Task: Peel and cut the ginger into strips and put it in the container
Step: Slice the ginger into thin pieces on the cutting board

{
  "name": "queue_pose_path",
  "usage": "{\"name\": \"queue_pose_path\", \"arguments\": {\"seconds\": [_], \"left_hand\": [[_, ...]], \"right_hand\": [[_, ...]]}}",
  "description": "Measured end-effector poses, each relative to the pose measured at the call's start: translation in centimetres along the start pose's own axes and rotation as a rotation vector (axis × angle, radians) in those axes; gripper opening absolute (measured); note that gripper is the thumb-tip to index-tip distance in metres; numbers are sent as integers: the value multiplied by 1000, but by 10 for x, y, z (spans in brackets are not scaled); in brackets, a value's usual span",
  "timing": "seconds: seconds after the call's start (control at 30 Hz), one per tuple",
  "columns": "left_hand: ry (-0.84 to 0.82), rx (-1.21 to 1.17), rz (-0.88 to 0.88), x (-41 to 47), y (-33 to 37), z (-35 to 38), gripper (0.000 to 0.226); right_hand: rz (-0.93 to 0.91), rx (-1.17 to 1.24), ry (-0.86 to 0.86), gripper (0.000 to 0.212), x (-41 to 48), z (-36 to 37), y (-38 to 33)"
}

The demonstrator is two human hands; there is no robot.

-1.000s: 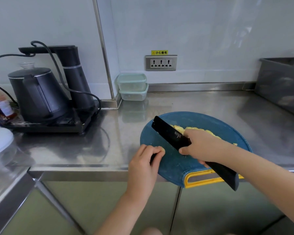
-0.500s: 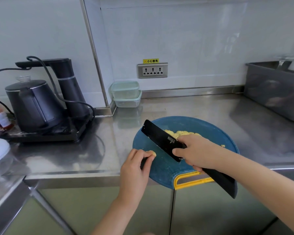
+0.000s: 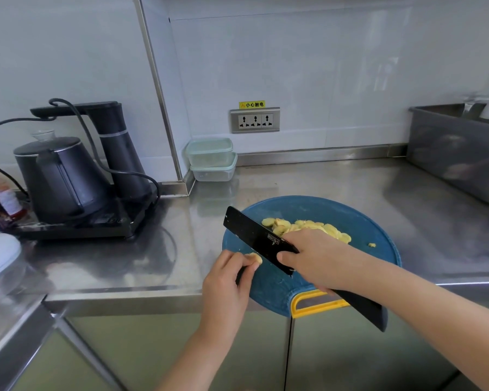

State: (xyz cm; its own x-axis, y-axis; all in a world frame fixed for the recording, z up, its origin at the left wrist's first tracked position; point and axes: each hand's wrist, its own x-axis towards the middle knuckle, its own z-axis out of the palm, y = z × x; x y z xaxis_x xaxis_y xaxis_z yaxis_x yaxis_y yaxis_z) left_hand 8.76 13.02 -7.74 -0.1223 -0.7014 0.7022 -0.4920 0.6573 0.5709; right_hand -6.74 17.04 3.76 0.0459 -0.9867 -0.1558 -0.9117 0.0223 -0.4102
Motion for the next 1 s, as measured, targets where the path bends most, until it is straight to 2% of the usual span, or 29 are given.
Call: {"name": "queue_pose_path", "arguments": {"seconds": [0.2,0.53,0.7,0.87,1.0], "left_hand": [[-6,21,12,1,-1,0,7],[-6,29,27,1,-2,0,10],[-2,12,32,0,-2,0,10],[-5,6,30,0,-2,0,10],[-9,7,34,1,-2,0,11]], "right_hand": [[-27,17,-8,28,0,2,-2],[-13,39,-5,25,5,6,-2],[-21,40,-4,18,7,7,-3],[-19,24,-1,25,4,8,-4],[-20,-3,8,14,6,12,-4]]}}
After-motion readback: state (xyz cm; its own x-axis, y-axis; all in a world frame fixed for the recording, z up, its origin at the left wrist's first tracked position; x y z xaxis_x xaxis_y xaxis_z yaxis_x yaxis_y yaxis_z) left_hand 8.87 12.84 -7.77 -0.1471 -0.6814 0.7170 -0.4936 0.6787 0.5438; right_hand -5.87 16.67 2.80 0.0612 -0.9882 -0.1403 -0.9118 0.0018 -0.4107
